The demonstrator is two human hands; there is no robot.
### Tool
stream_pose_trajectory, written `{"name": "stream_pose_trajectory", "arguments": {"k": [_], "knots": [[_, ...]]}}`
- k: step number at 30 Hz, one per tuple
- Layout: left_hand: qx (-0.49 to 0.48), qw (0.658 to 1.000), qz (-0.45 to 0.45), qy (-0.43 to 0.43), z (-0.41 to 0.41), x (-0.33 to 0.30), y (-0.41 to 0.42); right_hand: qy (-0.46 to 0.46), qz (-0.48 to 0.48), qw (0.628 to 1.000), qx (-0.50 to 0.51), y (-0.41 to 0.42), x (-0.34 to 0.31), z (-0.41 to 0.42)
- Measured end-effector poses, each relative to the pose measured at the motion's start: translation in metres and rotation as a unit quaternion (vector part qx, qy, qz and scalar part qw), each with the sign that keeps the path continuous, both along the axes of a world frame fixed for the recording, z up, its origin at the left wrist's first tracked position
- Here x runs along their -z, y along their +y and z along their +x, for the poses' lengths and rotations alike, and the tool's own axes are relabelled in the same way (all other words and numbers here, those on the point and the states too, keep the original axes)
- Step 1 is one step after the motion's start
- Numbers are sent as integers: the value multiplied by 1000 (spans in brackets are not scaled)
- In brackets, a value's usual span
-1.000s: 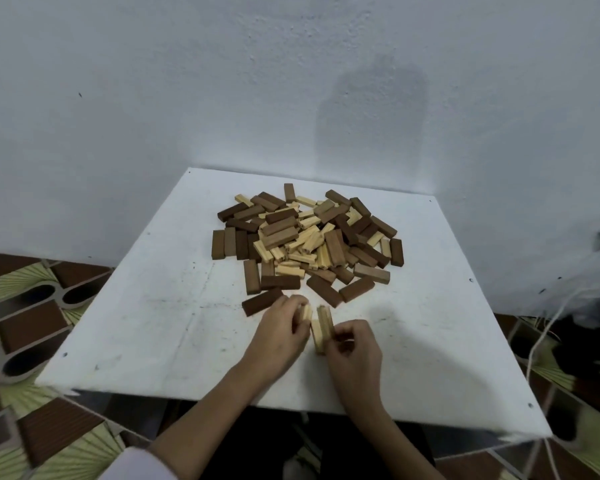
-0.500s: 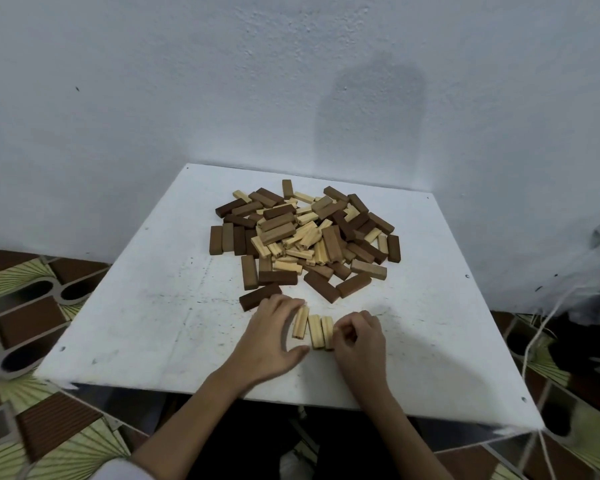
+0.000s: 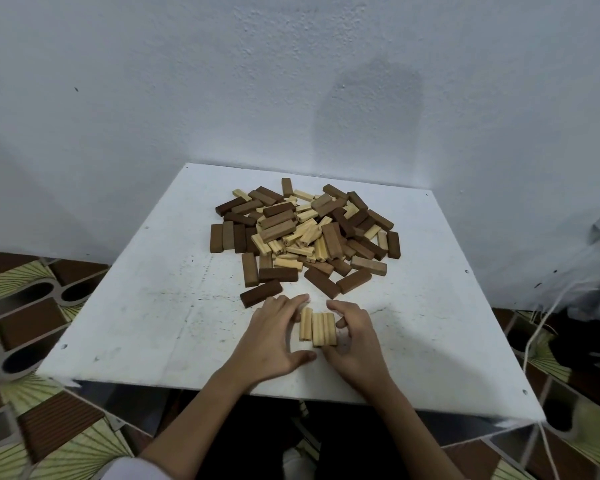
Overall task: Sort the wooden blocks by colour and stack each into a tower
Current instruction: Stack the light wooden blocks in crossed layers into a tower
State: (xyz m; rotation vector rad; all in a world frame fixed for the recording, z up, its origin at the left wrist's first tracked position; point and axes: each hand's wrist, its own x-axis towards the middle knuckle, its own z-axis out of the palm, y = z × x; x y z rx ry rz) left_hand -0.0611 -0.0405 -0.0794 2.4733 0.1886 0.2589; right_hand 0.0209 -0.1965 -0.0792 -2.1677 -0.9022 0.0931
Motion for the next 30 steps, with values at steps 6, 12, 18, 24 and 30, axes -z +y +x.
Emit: {"name": "stream_pose_trajectory", "arguments": {"k": [6,12,18,24,30], "knots": [[3,1000,-25,-15,-2,0,0,-28,-3,1000,1,1,1,0],[-2,1000,-19,-1,0,-3,0,-17,7,1000,-6,1,0,1],[10,998,-54,5,3,-2,1,-5,6,1000,-27,0,-1,1],[6,998,-61,8,4,-7,1,0,-6,999,-32,0,-2,3],[10,998,-68,6,2,-6,2,2,-8,999,-34,1,-2,4]]}}
